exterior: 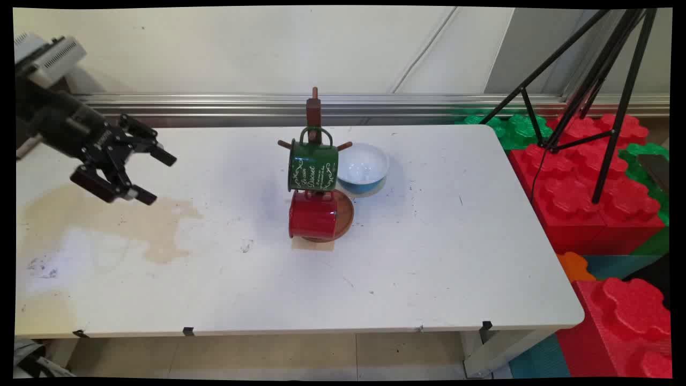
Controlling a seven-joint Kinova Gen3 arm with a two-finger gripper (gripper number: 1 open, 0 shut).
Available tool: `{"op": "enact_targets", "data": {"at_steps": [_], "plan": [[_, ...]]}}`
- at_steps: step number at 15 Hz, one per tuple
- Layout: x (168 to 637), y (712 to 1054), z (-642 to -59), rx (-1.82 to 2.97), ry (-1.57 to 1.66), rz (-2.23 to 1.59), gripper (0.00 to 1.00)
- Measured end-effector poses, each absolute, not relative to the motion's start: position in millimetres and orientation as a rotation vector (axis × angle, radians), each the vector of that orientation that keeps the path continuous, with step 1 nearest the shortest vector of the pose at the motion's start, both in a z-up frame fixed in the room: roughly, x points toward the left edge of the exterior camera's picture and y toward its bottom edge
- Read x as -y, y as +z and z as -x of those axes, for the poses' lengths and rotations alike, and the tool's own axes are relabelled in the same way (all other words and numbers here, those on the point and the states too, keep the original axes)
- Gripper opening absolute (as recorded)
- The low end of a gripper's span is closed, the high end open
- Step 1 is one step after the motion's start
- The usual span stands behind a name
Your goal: Pick up the red mug from the rack
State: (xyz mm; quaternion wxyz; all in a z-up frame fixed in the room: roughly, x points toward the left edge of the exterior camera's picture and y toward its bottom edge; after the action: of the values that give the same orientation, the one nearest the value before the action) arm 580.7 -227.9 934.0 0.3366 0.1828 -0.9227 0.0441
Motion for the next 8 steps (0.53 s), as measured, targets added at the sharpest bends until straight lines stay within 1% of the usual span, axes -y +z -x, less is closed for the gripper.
{"op": "enact_targets", "data": {"at_steps": [8], "plan": [[224, 886, -558, 2.354, 0.091, -0.489, 1.0]]}}
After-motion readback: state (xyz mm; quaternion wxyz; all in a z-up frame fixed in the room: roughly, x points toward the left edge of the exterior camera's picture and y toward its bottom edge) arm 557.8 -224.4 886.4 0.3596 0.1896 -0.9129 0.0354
